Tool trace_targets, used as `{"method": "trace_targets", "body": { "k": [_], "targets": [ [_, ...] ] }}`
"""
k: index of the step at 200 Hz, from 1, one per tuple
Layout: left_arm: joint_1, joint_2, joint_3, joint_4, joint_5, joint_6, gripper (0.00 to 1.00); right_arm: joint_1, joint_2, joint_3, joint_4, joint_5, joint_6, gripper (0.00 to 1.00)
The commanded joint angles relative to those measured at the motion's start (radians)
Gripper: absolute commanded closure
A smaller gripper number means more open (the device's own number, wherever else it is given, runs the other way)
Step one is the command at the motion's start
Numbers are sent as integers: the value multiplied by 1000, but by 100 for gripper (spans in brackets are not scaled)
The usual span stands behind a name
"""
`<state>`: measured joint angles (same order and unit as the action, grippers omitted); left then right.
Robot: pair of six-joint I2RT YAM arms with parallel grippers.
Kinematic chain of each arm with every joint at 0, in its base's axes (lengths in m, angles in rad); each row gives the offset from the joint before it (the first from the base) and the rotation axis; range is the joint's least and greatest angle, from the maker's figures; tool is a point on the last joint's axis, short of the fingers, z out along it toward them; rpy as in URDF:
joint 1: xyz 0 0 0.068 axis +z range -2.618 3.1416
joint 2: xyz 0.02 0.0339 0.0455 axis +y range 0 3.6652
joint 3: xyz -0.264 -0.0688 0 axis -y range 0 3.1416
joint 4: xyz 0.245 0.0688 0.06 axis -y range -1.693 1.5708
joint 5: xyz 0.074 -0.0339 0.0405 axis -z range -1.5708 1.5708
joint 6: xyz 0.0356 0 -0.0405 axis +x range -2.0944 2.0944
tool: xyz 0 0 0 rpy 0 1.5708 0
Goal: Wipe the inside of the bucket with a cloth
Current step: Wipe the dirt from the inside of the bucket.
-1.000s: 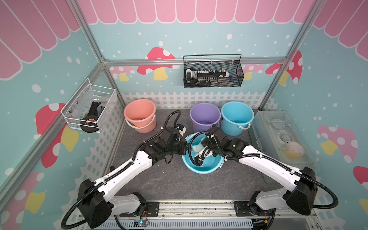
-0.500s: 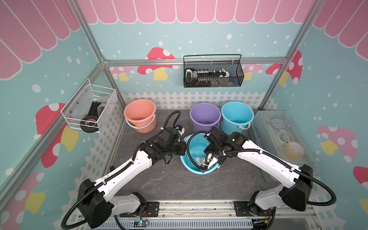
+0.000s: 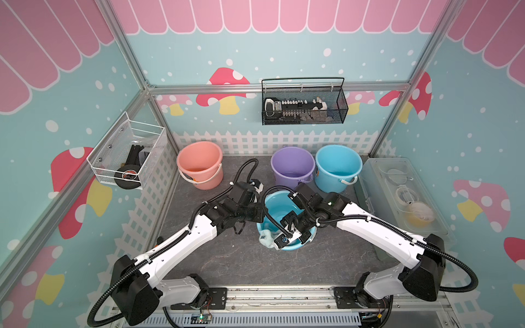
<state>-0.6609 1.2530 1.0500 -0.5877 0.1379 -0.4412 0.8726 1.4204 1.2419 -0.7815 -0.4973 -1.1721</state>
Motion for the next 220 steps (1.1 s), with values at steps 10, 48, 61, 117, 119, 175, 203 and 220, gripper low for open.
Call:
{"method": "trace_targets", "body": {
  "k": [10, 48, 61, 117, 119, 175, 203, 220],
  "targets": [
    [3, -27, 38, 36, 3, -16, 100, 9, -40, -109, 464, 161, 154, 100],
    [2, -27, 36, 36, 9, -16, 100, 7, -11, -126, 617, 445, 35, 100],
    [1, -26, 36, 36, 9, -16, 100, 1, 3, -110, 628, 505, -24, 100],
    [-3, -35, 30, 37, 2, -18, 100, -52, 50, -34, 569, 667, -183, 100],
    [-3, -35, 30, 37, 2, -18, 100, -53, 51, -31, 561, 675, -187, 100],
    [-2, -39, 24, 36, -9, -19, 100, -64, 42, 16, 318, 839, -274, 100],
    [-3, -37, 26, 37, -17, -15, 100, -64, 21, 47, 128, 858, -288, 100],
    [-1, -32, 28, 35, -20, -13, 100, -64, 16, 72, 2, 857, -288, 100]
  ]
}}
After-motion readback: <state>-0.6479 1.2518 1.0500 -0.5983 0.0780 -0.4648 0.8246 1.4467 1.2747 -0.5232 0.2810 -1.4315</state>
